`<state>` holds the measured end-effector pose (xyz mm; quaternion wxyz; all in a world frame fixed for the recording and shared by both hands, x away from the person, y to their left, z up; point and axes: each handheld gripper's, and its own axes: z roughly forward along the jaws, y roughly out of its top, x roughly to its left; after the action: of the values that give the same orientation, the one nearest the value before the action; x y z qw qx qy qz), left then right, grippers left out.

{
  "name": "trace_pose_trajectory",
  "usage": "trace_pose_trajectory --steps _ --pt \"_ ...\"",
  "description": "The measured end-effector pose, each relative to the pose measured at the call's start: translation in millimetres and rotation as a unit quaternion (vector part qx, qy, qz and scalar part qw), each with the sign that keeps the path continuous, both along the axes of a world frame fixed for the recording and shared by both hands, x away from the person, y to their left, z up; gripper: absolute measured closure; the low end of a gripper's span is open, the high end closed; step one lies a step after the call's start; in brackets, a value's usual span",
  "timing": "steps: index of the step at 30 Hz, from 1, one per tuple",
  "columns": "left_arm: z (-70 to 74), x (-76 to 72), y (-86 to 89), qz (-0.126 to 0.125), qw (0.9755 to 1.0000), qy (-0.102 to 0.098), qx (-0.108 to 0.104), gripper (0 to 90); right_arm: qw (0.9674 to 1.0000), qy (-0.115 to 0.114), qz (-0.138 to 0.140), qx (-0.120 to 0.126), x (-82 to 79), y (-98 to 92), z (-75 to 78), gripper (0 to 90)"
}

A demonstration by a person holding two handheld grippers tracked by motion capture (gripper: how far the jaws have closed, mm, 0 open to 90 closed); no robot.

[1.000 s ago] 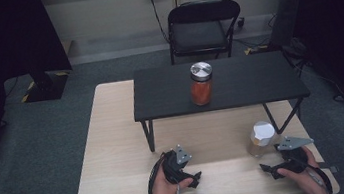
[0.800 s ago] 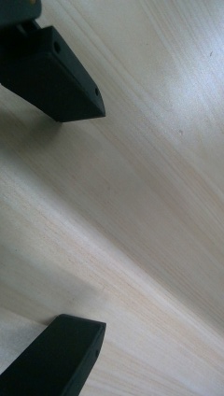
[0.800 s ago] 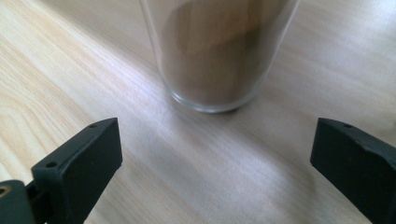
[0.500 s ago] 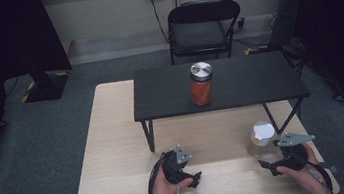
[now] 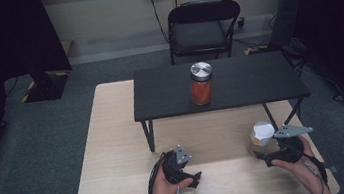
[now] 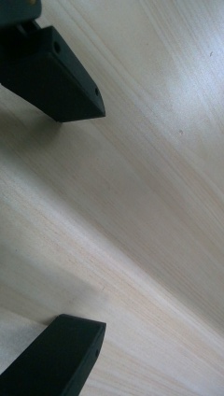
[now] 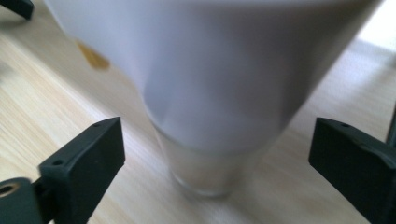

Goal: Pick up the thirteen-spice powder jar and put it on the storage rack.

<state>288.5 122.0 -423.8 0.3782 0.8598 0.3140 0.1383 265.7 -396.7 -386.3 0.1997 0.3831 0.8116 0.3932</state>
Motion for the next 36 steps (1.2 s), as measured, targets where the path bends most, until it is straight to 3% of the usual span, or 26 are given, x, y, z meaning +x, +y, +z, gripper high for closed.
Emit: trace_pose_trajectory --steps 7,16,36 --pt "0.0 -0.1 0.0 0.000 1.0000 0.000 0.000 0.2 0.9996 -0.024 0.002 0.017 0.7 0.1 -1.4 13.5" --pt "0.0 -0.1 0.0 0.000 1.0000 0.000 0.000 0.2 0.9990 -0.042 0.010 0.015 1.5 5.2 -3.2 24.1" --pt "0.0 -0.1 0.0 0.000 1.0000 0.000 0.000 0.2 0.9982 -0.056 0.005 0.022 -2.1 4.3 -8.1 30.5"
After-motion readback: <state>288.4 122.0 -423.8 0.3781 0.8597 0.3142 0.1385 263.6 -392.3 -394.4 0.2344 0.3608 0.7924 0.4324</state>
